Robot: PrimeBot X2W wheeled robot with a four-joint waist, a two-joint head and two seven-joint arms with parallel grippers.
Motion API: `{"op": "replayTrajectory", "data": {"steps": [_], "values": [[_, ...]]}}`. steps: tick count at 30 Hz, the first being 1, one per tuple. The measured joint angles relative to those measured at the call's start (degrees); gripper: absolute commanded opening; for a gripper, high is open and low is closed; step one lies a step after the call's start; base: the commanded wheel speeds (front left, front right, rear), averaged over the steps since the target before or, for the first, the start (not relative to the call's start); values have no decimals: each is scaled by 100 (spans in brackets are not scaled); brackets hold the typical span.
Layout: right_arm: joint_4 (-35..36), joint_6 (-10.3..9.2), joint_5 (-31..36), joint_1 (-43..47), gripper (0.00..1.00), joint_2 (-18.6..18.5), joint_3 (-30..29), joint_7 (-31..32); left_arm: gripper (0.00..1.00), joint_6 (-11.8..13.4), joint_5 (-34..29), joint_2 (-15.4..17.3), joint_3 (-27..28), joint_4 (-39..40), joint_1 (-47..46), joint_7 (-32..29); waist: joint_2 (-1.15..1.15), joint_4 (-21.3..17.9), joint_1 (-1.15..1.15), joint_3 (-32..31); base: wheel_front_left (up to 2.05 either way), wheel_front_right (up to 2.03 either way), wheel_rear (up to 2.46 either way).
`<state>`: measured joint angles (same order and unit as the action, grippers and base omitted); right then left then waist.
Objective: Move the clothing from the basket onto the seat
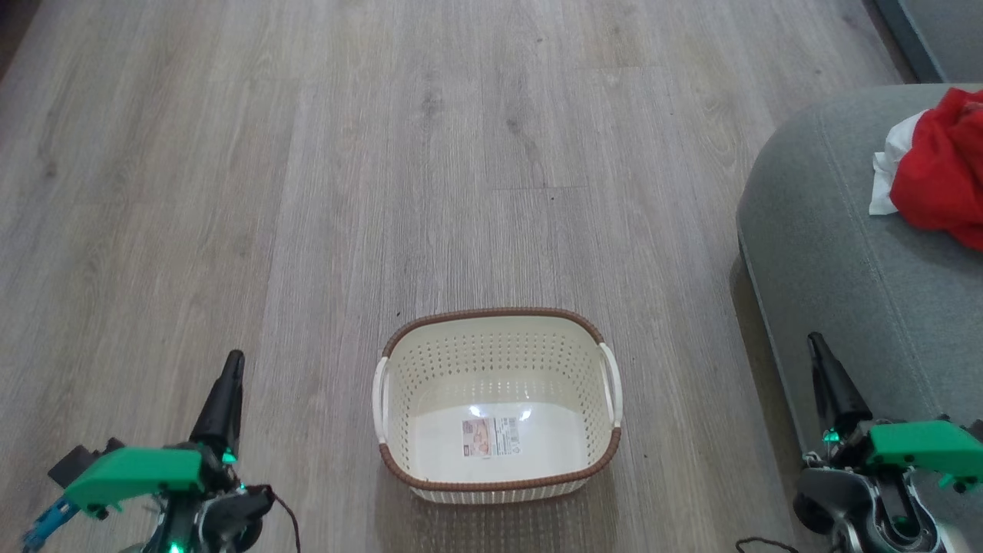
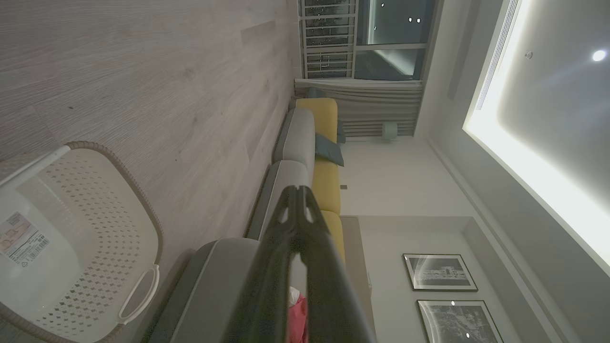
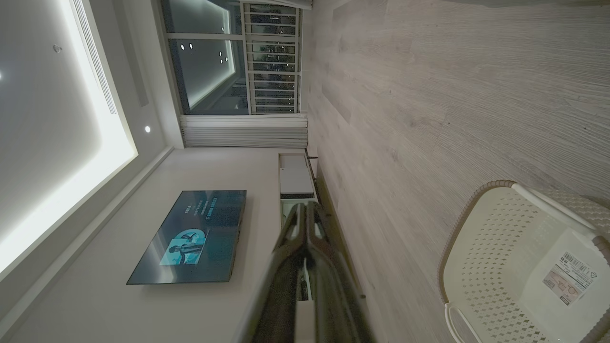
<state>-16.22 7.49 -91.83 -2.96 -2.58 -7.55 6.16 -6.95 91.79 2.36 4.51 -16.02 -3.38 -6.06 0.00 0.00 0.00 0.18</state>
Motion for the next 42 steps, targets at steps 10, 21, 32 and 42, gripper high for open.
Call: {"op": "replayTrajectory", "data": {"steps": [10,21,32,42], "values": [[0,0,1,0,0,0,0,0,0,0,0,0,0,0,0,0,0,0,0,0,0,0,0],[0,0,0,0,0,0,0,0,0,0,0,0,0,0,0,0,0,0,0,0,0,0,0],[0,0,0,0,0,0,0,0,0,0,0,0,0,0,0,0,0,0,0,0,0,0,0],[0,0,0,0,0,0,0,0,0,0,0,0,0,0,0,0,0,0,0,0,0,0,0]]}}
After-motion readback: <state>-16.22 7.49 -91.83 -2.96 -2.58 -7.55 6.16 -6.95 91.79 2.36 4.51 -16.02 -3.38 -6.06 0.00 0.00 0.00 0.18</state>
